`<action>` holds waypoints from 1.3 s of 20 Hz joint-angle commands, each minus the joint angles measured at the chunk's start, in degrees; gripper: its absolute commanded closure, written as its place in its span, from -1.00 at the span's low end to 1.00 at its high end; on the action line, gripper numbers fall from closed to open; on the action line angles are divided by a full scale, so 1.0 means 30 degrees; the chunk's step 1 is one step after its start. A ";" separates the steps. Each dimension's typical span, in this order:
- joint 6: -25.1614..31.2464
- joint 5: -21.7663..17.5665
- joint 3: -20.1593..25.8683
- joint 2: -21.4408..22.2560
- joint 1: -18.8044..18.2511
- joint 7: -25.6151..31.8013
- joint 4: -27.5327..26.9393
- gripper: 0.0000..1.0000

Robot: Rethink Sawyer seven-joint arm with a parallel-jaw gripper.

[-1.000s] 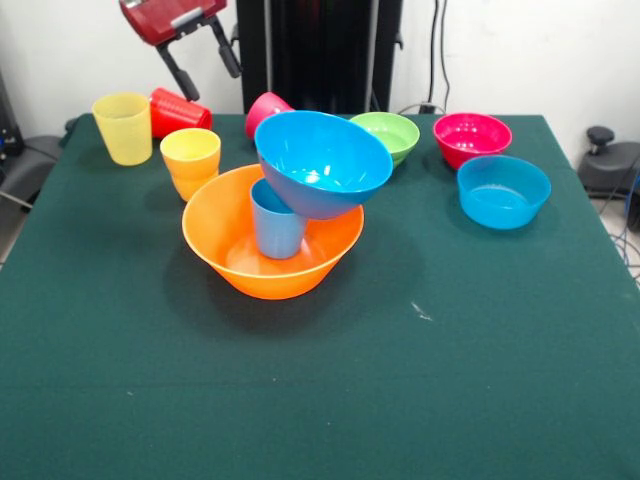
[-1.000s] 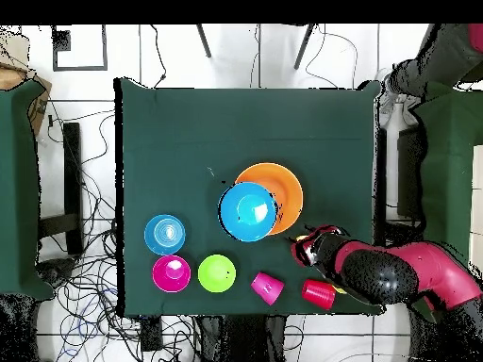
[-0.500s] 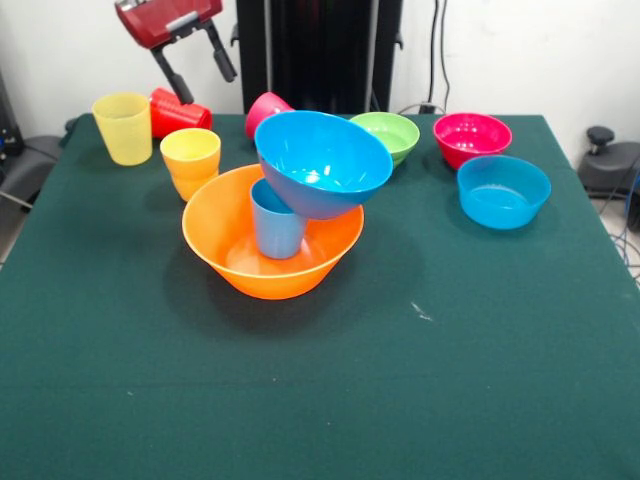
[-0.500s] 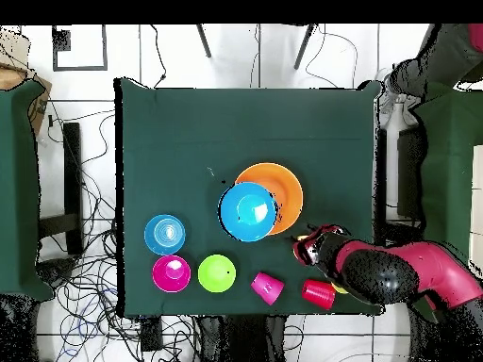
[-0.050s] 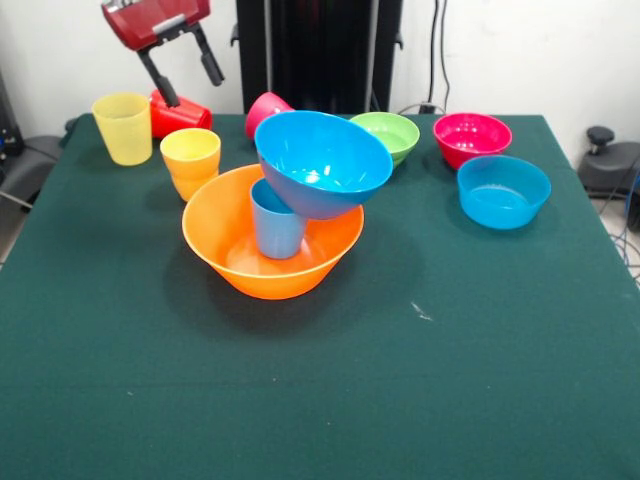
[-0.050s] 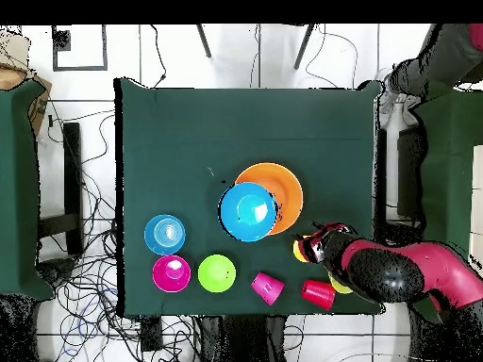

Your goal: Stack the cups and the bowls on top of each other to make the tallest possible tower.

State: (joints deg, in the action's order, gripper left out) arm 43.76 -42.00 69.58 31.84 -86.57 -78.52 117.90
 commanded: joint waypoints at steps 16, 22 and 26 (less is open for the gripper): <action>0.2153 -0.3278 -0.2767 -0.1185 0.0784 0.7507 -0.1895 -1.00; 0.2485 -0.4112 -0.3859 -0.1632 0.1370 0.7728 -0.2551 -1.00; 0.2341 -0.4181 -0.4138 -0.1763 0.1569 0.7570 -0.2617 -1.00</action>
State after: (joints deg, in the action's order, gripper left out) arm 43.76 -49.15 63.48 29.09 -86.45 -74.93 113.91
